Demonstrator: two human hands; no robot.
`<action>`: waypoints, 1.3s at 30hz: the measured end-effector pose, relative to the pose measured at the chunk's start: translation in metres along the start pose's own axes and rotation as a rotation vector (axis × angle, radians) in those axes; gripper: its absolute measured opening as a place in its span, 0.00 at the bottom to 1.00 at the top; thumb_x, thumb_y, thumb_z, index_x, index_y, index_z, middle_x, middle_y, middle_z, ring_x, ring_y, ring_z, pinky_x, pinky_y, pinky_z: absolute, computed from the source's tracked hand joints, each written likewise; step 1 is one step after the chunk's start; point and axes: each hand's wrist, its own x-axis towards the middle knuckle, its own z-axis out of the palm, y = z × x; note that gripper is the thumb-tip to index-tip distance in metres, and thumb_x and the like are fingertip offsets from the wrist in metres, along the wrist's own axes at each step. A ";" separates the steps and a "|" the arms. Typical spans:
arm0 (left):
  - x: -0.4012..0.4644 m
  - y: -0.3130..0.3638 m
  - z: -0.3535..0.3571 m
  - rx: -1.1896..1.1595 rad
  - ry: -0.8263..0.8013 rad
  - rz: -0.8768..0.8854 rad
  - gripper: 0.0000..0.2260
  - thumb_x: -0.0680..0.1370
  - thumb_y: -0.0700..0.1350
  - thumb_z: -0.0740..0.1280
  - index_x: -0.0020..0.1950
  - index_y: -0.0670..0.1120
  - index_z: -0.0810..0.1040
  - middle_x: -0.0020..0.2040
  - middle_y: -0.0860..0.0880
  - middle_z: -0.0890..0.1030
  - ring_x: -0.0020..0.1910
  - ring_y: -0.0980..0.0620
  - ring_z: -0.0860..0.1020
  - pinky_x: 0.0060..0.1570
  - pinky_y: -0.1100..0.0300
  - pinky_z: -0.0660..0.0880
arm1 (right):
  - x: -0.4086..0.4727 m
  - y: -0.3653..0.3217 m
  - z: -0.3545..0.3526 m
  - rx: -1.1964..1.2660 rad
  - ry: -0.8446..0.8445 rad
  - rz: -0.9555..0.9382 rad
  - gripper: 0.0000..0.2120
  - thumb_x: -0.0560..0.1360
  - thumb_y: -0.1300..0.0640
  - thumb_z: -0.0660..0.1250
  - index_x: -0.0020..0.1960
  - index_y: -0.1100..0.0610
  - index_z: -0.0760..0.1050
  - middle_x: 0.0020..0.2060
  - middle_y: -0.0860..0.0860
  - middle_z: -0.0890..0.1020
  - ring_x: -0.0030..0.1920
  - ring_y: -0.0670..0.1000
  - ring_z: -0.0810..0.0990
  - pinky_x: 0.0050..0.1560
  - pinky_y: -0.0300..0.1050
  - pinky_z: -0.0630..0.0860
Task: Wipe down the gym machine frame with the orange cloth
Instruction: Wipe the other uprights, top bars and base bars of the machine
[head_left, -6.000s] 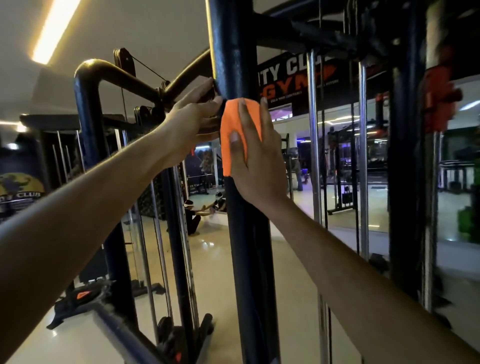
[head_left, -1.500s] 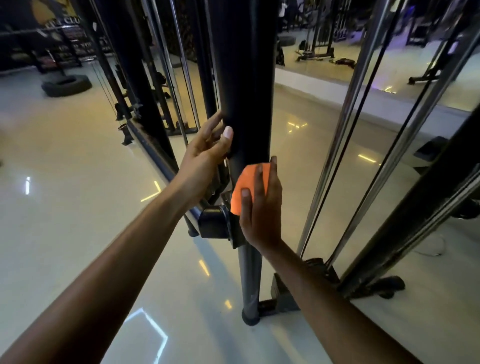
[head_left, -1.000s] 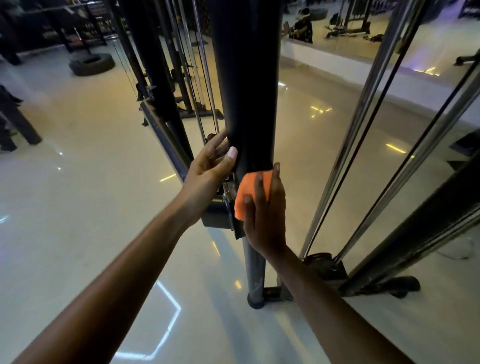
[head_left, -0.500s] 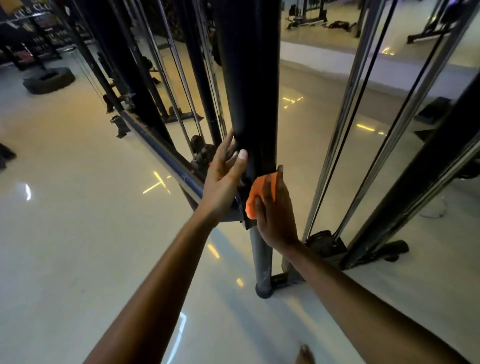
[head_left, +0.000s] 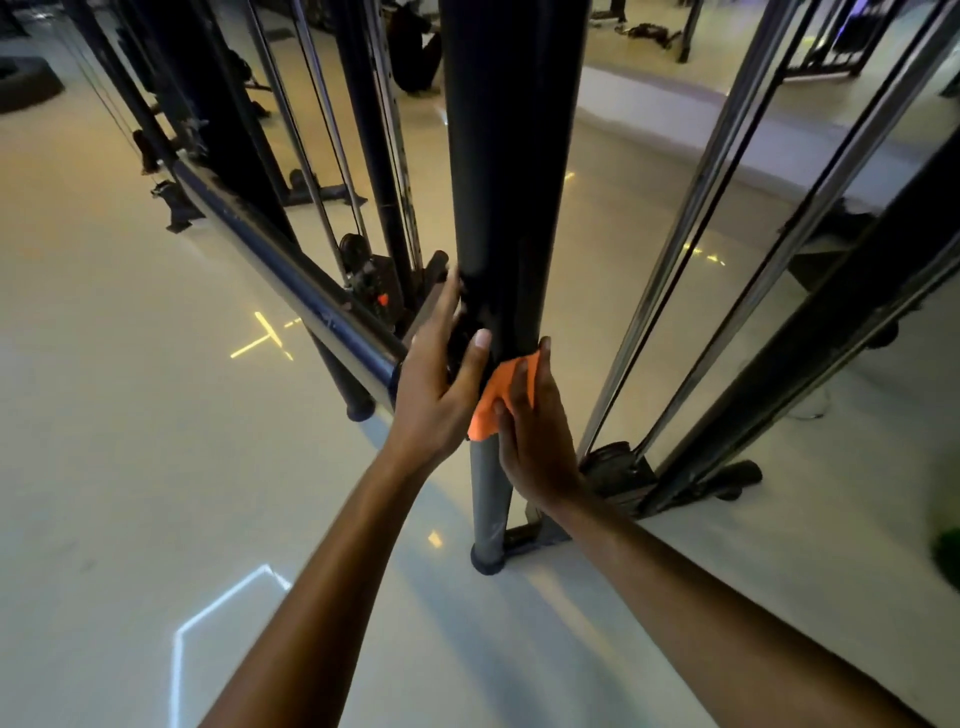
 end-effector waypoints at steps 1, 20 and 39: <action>-0.001 -0.002 0.002 0.035 0.012 0.002 0.31 0.88 0.54 0.61 0.88 0.60 0.49 0.86 0.57 0.60 0.84 0.56 0.61 0.80 0.37 0.65 | 0.005 -0.004 -0.003 0.043 0.012 0.009 0.38 0.91 0.51 0.58 0.86 0.37 0.32 0.88 0.59 0.43 0.86 0.61 0.59 0.76 0.65 0.73; -0.012 -0.050 0.053 0.390 0.333 0.050 0.31 0.88 0.48 0.62 0.89 0.49 0.52 0.87 0.51 0.59 0.87 0.51 0.55 0.82 0.37 0.61 | 0.021 0.035 0.020 0.162 0.147 -0.181 0.29 0.90 0.48 0.52 0.87 0.53 0.47 0.88 0.51 0.40 0.86 0.62 0.58 0.80 0.61 0.67; -0.043 -0.156 0.052 1.150 0.482 0.559 0.28 0.89 0.54 0.62 0.87 0.49 0.60 0.87 0.36 0.49 0.87 0.38 0.46 0.84 0.35 0.49 | -0.047 0.143 0.109 0.073 0.192 -0.415 0.31 0.90 0.44 0.51 0.89 0.46 0.42 0.88 0.55 0.42 0.86 0.62 0.57 0.77 0.67 0.69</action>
